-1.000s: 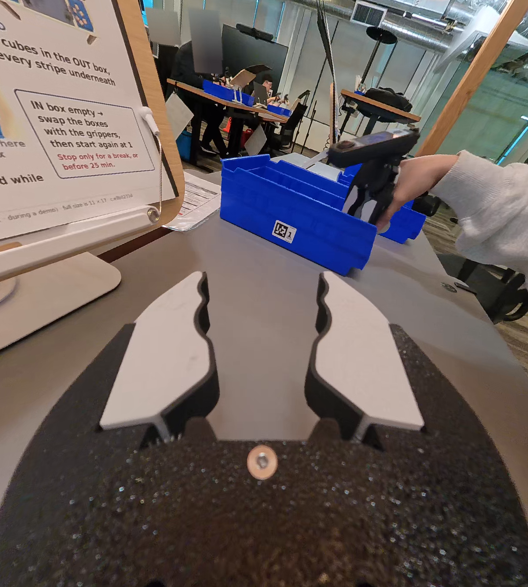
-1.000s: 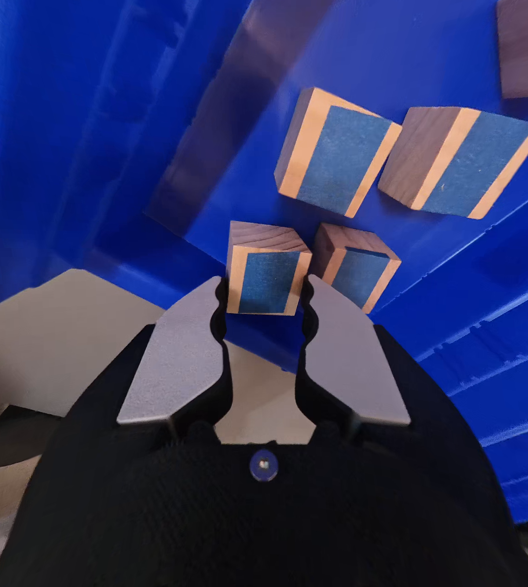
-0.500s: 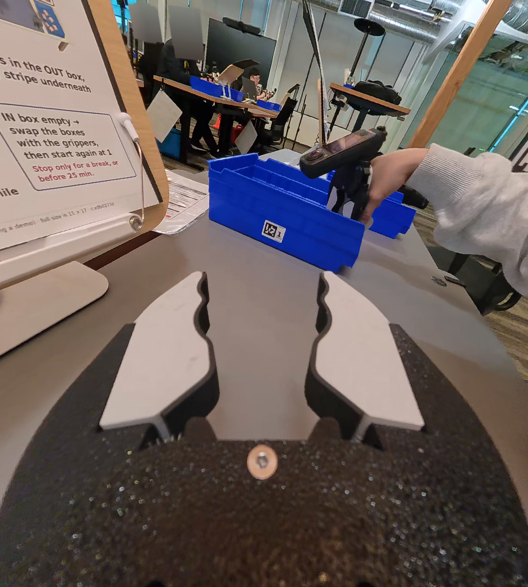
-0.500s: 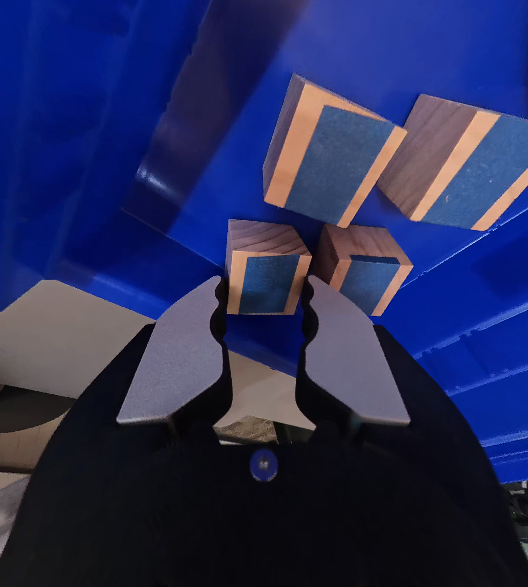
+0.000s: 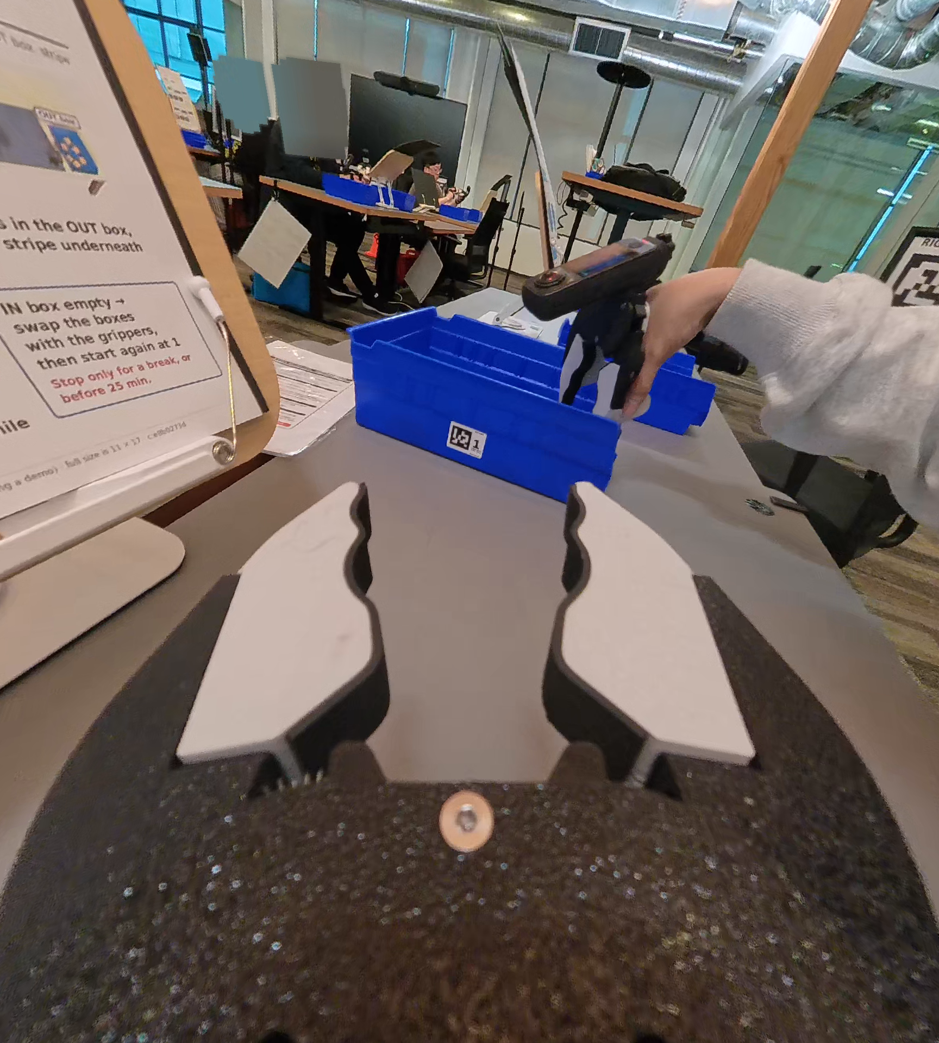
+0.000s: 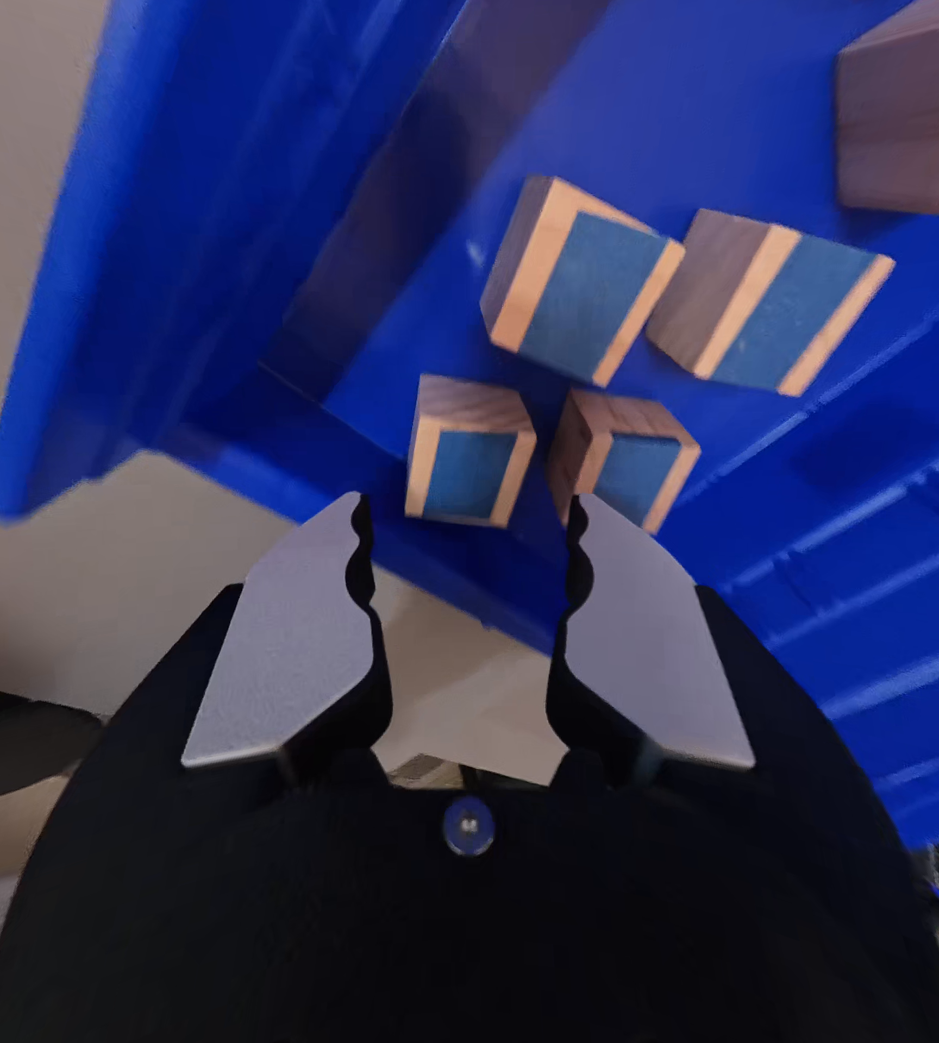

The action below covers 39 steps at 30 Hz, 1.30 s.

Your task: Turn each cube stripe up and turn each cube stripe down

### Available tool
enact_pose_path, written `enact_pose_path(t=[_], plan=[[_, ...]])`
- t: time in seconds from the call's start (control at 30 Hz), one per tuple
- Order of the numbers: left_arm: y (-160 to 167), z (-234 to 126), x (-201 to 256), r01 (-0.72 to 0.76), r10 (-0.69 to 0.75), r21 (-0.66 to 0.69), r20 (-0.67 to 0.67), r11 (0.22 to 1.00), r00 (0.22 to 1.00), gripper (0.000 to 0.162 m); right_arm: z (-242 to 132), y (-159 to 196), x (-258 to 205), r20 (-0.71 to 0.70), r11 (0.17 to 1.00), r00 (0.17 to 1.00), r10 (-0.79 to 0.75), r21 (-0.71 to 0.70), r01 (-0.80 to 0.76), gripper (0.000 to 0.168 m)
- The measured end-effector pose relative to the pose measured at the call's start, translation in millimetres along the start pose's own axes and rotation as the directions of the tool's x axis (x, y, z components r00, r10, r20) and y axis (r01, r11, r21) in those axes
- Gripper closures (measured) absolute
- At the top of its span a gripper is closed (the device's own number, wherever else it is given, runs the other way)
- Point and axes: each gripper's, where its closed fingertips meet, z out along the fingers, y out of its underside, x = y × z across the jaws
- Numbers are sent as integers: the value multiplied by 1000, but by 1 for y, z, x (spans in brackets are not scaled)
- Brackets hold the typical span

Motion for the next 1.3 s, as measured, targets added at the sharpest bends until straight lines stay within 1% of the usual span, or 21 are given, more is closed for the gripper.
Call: enact_pose_path(t=[0.1, 0.2, 0.3, 0.37, 0.5, 0.57, 0.63, 0.7, 0.83, 0.9, 1.0, 1.1, 1.2, 1.3], plan=[[-7, -1, 6, -19, 19, 11, -7, 1000, 1000, 97, -17, 8, 4, -69, 1000, 998, -10, 28, 12, 99], [-14, -3, 11, -32, 32, 28, -13, 999, 999, 97, -39, 11, 6, -134, 994, 991, 27, 109, -12, 99], [-21, -5, 17, -42, 43, 44, -21, 998, 999, 97, -67, 5, -2, -172, 969, 982, 71, 244, -27, 99], [-24, -5, 20, -55, 56, 48, -23, 997, 998, 97, -88, -7, -17, -182, 931, 980, 81, 366, -8, 99], [-31, -5, 27, -72, 73, 55, -26, 996, 997, 97, -124, -39, -57, -194, 810, 978, 73, 584, 55, 99], [-32, -5, 30, -86, 87, 44, -26, 995, 996, 97, -141, -61, -80, -191, 720, 980, 63, 688, 88, 99], [-32, -5, 31, -100, 100, 25, -9, 995, 995, 97, -154, -86, -104, -174, 608, 984, 50, 786, 108, 99], [-31, -6, 28, -104, 104, 1, 18, 995, 994, 97, -158, -110, -131, -145, 519, 989, -1, 846, 125, 99], [-31, -10, 22, -91, 93, -37, 63, 995, 994, 97, -153, -153, -170, -102, 368, 994, -41, 923, 110, 96], [-34, -15, 18, -84, 88, -46, 91, 995, 992, 97, -145, -170, -189, -58, 316, 995, -77, 945, 79, 94], [-40, -28, 9, -81, 88, -54, 156, 995, 984, 97, -126, -180, -206, -27, 309, 995, -98, 949, 56, 93], [-45, -41, -2, -83, 92, -49, 225, 995, 970, 99, -114, -173, -210, -18, 328, 996, -83, 943, 44, 92], [-43, -44, -8, -36, 49, -54, 254, 998, 966, 100, -113, -144, -201, -22, 337, 1000, -11, 941, 24, 92], [-39, -32, -1, 5, 9, -60, 230, 998, 973, 100, -111, -100, -183, -35, 368, 996, 87, 930, 1, 92]])
